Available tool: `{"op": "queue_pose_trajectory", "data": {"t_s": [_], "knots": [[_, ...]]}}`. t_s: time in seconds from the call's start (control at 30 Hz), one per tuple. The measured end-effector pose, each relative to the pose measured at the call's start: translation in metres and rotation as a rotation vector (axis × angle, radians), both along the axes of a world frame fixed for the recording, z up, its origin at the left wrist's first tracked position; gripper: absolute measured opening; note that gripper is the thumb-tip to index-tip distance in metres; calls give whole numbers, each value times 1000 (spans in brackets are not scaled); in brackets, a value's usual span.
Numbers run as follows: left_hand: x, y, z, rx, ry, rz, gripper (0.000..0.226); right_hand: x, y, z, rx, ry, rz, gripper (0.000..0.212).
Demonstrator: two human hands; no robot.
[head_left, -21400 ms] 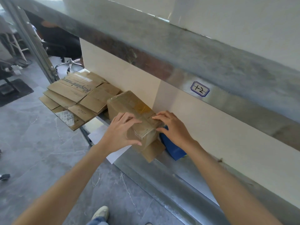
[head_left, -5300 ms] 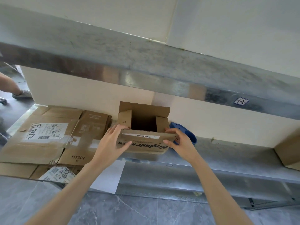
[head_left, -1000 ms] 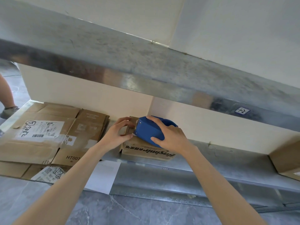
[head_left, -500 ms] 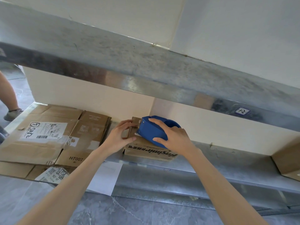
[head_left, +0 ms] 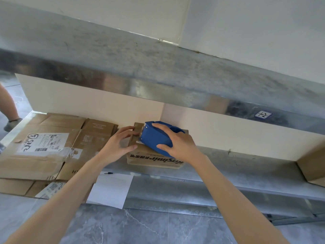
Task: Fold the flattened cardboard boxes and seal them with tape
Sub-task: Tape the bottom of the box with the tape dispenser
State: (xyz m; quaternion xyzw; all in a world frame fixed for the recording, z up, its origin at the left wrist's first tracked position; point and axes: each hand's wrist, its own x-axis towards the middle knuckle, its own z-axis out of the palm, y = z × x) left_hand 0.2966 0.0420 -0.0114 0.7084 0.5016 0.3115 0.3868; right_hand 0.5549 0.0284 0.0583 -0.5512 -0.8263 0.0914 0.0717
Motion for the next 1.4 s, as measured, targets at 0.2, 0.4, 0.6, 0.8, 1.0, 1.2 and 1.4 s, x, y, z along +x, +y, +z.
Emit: {"op": "queue_pose_trajectory", "data": {"t_s": [0.2, 0.4, 0.6, 0.8, 1.0, 1.2, 1.4], "knots": [[29, -3, -2, 2, -47, -7, 38, 28, -1, -3, -6, 11, -11, 71], [38, -4, 0, 1, -77, -2, 38, 35, -1, -2, -15, 14, -22, 70], [37, -4, 0, 25, -63, 3, 39, 40, -7, -2, -1, -26, -21, 69], [44, -9, -1, -5, -116, 8, 40, 79, -14, 4, 28, -47, -71, 66], [42, -7, 0, -10, -149, -4, 40, 112, -20, -2, 56, 40, -264, 65], [41, -7, -3, 1, -119, -21, 42, 128, -21, -12, 55, 166, -383, 60], [41, -6, -3, 4, -126, -24, 43, 139, -26, -16, 66, 165, -434, 37]]}}
